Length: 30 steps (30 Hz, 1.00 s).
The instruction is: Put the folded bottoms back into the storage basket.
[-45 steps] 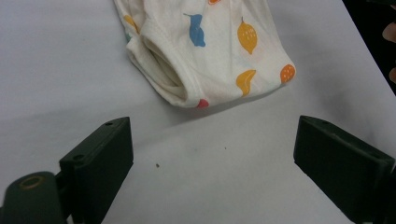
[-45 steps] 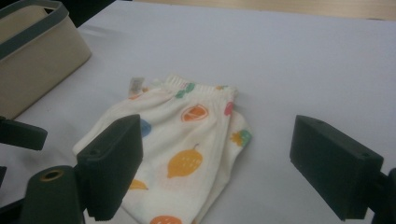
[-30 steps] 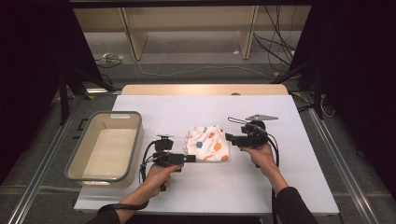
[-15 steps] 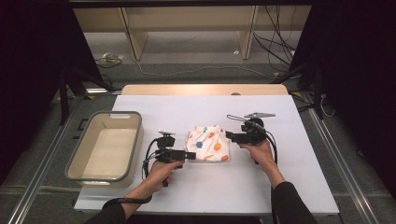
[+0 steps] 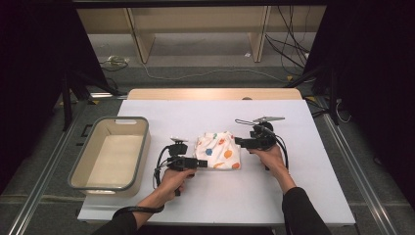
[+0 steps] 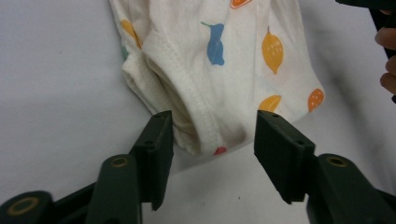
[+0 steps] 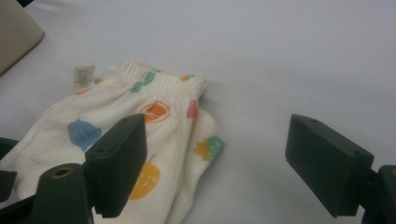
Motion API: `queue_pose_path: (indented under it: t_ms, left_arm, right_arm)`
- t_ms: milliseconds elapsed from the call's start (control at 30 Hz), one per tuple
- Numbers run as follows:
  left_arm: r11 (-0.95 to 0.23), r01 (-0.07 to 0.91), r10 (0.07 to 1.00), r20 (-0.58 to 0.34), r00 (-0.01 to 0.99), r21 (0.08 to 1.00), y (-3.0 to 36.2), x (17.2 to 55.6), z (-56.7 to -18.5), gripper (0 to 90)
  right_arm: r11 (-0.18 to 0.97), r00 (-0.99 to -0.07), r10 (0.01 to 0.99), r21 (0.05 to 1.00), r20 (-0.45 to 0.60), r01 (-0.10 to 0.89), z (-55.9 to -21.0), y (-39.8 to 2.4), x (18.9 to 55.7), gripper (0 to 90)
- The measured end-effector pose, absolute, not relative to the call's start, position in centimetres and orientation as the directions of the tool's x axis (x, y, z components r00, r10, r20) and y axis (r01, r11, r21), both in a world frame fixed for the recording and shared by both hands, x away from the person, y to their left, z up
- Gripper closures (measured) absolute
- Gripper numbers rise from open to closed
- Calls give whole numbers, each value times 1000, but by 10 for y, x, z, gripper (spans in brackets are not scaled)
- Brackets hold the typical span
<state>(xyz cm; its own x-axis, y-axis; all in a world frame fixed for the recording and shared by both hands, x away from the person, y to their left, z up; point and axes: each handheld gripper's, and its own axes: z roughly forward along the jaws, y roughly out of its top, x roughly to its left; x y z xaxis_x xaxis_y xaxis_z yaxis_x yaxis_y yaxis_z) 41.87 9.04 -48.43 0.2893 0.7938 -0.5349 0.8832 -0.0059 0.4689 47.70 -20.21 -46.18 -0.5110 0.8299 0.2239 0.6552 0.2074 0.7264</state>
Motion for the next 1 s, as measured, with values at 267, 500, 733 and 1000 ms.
queue_pose_path:
  t_ms: [267, 500, 733, 1000]
  left_arm:
    - [4, 885, 805, -526, 274, 466, 93, 419, -487, 721]
    - [-15, 877, 810, -509, 292, 481, 92, 417, -486, 808]
    - [-21, 874, 807, -507, 302, 486, 92, 416, -486, 828]
    - [-25, 872, 805, -508, 308, 490, 93, 416, -486, 833]
  right_arm:
    - [230, -528, 815, 703, 239, 673, -465, -194, 485, 258]
    - [226, -519, 809, 669, 276, 708, -469, -186, 494, 276]
    - [209, -489, 817, 634, 305, 744, -476, -179, 504, 294]
    - [219, -483, 823, 618, 299, 755, -483, -172, 510, 354]
